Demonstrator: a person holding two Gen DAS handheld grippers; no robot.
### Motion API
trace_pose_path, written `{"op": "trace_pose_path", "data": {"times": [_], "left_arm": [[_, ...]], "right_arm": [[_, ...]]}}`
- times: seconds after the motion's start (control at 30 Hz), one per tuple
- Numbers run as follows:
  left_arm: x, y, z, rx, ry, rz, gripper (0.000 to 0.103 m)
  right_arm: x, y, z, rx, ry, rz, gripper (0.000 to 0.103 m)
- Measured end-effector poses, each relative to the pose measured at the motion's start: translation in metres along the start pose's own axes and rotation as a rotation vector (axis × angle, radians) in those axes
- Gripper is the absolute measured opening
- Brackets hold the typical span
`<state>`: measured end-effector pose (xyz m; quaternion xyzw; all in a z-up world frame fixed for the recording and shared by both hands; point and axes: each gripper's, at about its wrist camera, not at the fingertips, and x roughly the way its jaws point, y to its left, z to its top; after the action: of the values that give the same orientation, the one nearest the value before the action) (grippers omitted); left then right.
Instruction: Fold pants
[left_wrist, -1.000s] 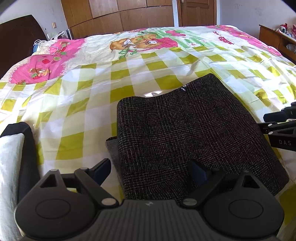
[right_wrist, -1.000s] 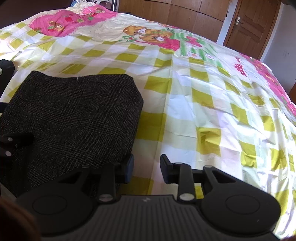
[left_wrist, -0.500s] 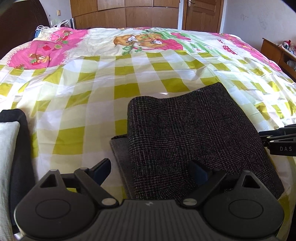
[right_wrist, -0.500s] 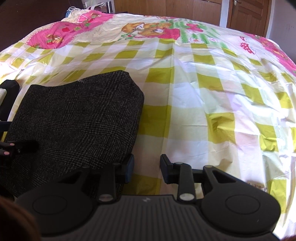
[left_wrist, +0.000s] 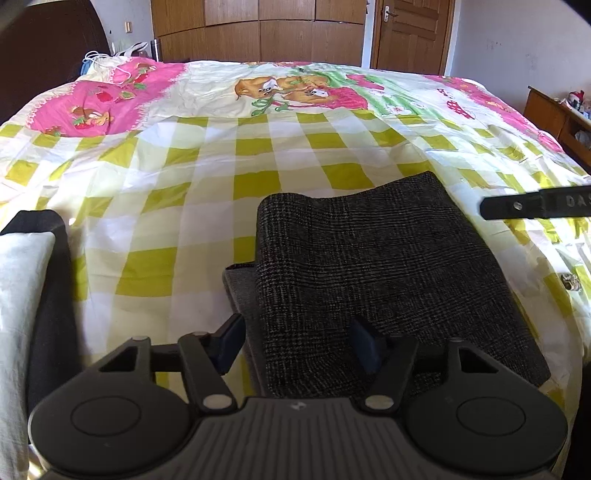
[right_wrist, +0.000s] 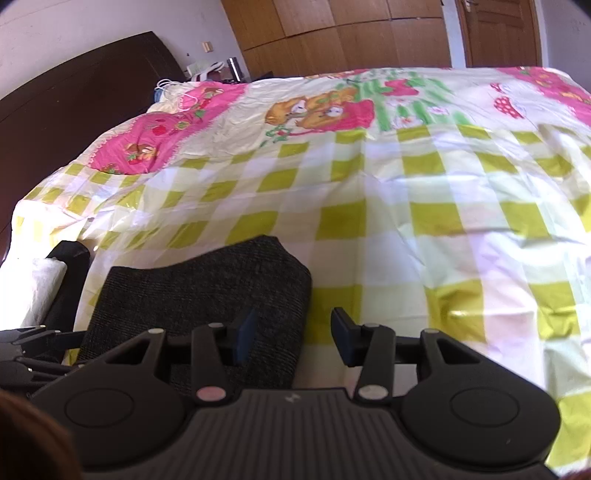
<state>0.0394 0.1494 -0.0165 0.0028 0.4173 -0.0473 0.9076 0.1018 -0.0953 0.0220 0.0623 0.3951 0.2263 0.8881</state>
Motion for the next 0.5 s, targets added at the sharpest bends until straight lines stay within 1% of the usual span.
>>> {"op": "trace_pose_path", "data": {"times": [0.03, 0.07, 0.13, 0.17, 0.2, 0.23, 0.27, 0.3, 0.37, 0.4, 0.43, 0.5], "left_arm": [[-0.001, -0.002, -0.001, 0.005, 0.007, -0.007, 0.072], [0.0, -0.003, -0.002, 0.013, 0.018, -0.012, 0.067], [0.001, -0.005, -0.005, 0.02, 0.023, -0.007, 0.064], [0.0, -0.005, -0.006, 0.018, 0.019, -0.007, 0.063], [-0.001, -0.005, -0.007, 0.014, 0.016, -0.01, 0.063], [-0.002, -0.004, -0.007, 0.009, 0.012, -0.012, 0.063], [-0.003, -0.002, -0.008, -0.002, 0.008, -0.015, 0.063], [-0.003, -0.001, -0.007, -0.005, 0.009, -0.025, 0.063], [-0.002, -0.001, -0.007, 0.006, 0.009, -0.045, 0.063], [-0.001, -0.001, -0.007, 0.012, 0.013, -0.054, 0.063], [0.001, 0.0, -0.007, 0.015, 0.017, -0.059, 0.063], [0.002, 0.001, -0.008, 0.012, 0.019, -0.069, 0.063]], "right_arm": [[0.003, 0.012, 0.004, -0.039, 0.0, 0.028, 0.048], [0.008, 0.03, 0.01, -0.112, 0.003, 0.074, 0.048], [0.023, 0.064, 0.019, -0.254, 0.002, 0.145, 0.054], [0.033, 0.078, 0.023, -0.306, 0.019, 0.176, 0.057], [0.048, 0.093, 0.027, -0.363, 0.059, 0.203, 0.058], [0.06, 0.104, 0.031, -0.401, 0.091, 0.205, 0.058], [0.07, 0.114, 0.034, -0.442, 0.104, 0.206, 0.058], [0.076, 0.121, 0.037, -0.477, 0.111, 0.224, 0.06], [0.086, 0.13, 0.042, -0.551, 0.136, 0.303, 0.061], [0.093, 0.136, 0.044, -0.6, 0.172, 0.348, 0.063], [0.099, 0.14, 0.044, -0.644, 0.202, 0.374, 0.063], [0.114, 0.147, 0.043, -0.709, 0.268, 0.387, 0.062]]}}
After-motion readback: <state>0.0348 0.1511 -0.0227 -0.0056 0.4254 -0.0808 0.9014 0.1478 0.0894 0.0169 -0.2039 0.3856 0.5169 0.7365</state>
